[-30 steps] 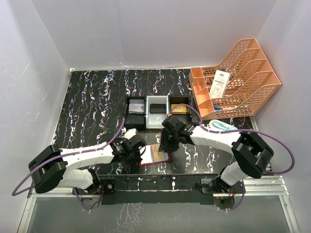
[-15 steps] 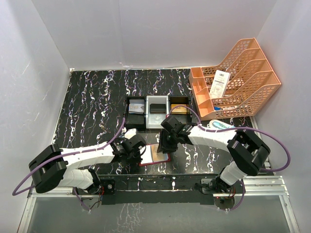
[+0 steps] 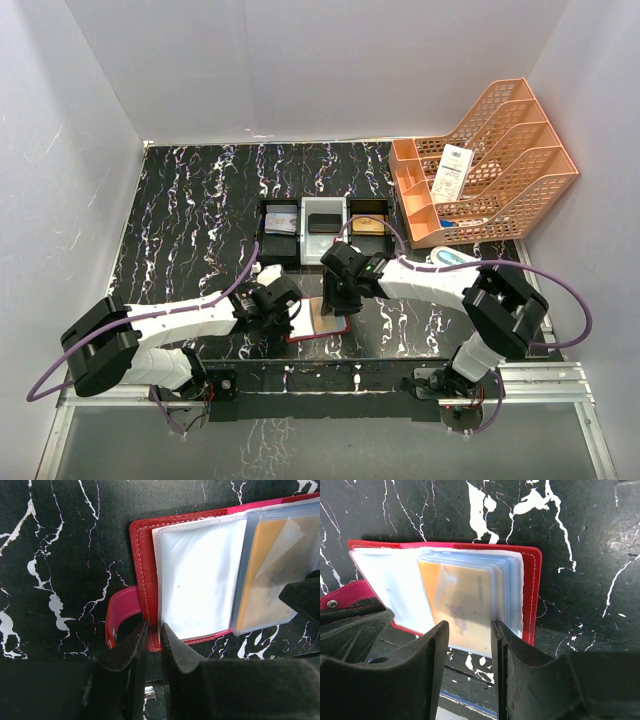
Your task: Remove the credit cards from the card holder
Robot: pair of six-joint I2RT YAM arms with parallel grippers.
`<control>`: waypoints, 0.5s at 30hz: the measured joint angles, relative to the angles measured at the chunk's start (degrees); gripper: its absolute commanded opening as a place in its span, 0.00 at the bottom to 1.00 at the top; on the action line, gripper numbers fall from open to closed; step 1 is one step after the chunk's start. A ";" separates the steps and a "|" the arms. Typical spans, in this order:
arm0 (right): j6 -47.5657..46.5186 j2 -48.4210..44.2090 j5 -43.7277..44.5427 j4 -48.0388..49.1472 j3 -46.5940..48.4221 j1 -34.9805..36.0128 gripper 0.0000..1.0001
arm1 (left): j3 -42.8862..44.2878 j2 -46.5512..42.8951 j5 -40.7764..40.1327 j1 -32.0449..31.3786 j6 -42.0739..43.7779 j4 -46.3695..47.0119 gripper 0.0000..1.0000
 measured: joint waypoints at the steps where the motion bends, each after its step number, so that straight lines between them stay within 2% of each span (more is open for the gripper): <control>1: -0.17 0.31 0.48 -0.57 0.48 0.28 0.38 | 0.04 0.04 0.00 0.00 0.00 -0.04 0.14; 10: -0.28 2.60 5.29 -4.79 4.31 3.45 0.43 | 0.11 0.11 0.00 0.00 0.15 -0.15 0.14; 15: -0.26 4.37 8.50 -7.30 6.84 5.55 0.43 | 0.11 0.11 0.00 0.02 0.15 -0.17 0.14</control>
